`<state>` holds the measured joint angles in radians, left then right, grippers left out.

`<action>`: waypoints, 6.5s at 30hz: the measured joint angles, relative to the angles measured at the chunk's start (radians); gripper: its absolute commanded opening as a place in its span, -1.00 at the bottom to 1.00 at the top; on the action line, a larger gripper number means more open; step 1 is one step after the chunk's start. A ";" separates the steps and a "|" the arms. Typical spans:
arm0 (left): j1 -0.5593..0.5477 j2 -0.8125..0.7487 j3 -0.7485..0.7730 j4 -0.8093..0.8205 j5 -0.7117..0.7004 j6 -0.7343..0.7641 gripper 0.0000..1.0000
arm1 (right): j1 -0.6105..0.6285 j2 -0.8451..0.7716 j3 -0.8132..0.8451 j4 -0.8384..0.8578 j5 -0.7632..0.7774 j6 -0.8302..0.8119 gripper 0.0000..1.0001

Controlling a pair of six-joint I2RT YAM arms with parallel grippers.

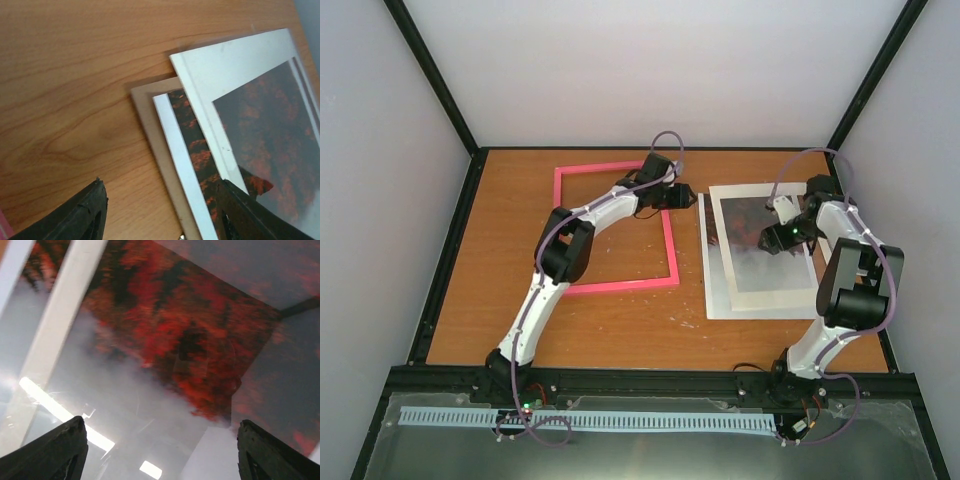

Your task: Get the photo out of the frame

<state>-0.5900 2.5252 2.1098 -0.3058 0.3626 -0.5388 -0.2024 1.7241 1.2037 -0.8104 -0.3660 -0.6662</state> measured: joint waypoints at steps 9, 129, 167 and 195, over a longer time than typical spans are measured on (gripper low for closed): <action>-0.002 0.037 0.013 0.007 -0.009 -0.104 0.22 | -0.141 0.164 0.173 0.038 0.053 0.056 0.84; -0.019 -0.008 -0.245 0.390 0.055 -0.437 -0.99 | -0.139 0.302 0.162 0.105 -0.076 -0.051 0.65; -0.021 -1.156 -0.662 0.092 -0.232 -0.173 -0.99 | -0.236 -0.131 -0.059 -0.130 -0.290 -0.054 0.64; -0.202 -0.532 0.086 0.225 0.142 -0.249 -0.98 | -0.236 -0.830 0.214 -0.323 -0.732 0.173 0.64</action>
<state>-0.7918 1.9934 2.1960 -0.0803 0.5049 -0.7879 -0.4381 0.8944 1.4174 -1.1332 -1.0985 -0.4934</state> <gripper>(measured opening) 0.012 0.820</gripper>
